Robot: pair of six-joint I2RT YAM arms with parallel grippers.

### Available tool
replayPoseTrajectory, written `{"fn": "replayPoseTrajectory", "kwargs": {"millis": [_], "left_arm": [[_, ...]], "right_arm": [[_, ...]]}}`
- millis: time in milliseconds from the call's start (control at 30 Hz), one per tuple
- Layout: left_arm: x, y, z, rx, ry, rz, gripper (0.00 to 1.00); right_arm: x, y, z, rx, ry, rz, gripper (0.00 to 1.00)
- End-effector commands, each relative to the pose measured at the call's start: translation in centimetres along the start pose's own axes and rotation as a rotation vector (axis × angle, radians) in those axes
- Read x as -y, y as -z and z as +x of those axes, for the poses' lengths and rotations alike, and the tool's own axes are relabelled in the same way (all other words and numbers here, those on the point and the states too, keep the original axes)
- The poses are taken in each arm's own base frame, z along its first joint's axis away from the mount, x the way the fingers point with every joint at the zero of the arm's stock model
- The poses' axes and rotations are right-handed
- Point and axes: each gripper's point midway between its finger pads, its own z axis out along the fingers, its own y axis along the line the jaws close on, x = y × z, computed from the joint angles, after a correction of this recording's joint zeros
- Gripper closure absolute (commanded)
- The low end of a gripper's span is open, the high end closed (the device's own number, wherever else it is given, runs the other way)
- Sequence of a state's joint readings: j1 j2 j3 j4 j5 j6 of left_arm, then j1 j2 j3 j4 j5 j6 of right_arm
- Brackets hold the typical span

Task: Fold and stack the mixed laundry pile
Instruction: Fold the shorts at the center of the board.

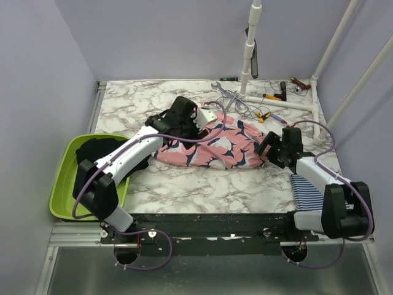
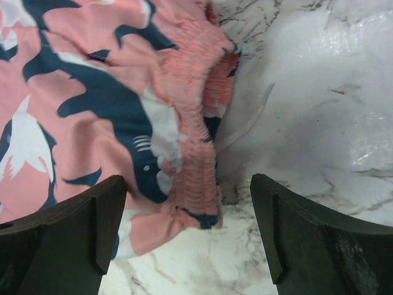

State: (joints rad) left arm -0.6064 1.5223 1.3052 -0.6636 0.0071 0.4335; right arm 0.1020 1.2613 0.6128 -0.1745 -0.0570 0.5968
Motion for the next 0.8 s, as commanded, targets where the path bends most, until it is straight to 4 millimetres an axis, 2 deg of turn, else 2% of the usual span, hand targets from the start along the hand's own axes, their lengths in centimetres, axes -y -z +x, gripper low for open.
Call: {"fn": "replayPoseTrajectory", "kwargs": {"millis": [0,133,300,400,500,567,633,700,767], "left_arm": [[5.6,-4.7,-4.1,0.104,0.229,0.26,0.36],[7.0,-8.0,-4.1,0.066,0.257,0.264,0.36],[7.9,-10.9,-2.7,0.014,0.311,0.274,0.37],[8.5,-11.2,-2.0,-0.017,0.318,0.301,0.37],[8.9,-9.5,-2.5,0.013,0.301,0.331,0.37],[8.1,-7.5,-3.3,0.057,0.292,0.325,0.36],[6.1,-5.5,-3.4,0.102,0.352,0.307,0.34],[2.7,-4.1,-2.5,0.147,0.502,0.219,0.32],[-1.1,-3.7,-0.2,0.177,0.662,0.099,0.29]], "right_arm": [[-2.1,-2.1,0.5,-0.036,-0.102,-0.152,0.14],[-2.0,-3.4,2.8,-0.122,-0.133,-0.186,0.23],[-2.3,-4.7,3.5,-0.173,-0.138,-0.219,0.5],[-2.2,-4.8,2.9,-0.166,-0.124,-0.221,0.7],[-2.1,-4.3,1.6,-0.129,-0.077,-0.2,0.87],[-1.8,-3.9,0.8,-0.119,-0.035,-0.171,0.99],[-1.5,-3.1,-0.1,-0.102,0.004,-0.138,0.99],[-1.1,-2.2,-1.1,-0.064,0.037,-0.11,0.99],[-0.8,-1.3,-2.1,-0.027,0.065,-0.085,0.99]]}}
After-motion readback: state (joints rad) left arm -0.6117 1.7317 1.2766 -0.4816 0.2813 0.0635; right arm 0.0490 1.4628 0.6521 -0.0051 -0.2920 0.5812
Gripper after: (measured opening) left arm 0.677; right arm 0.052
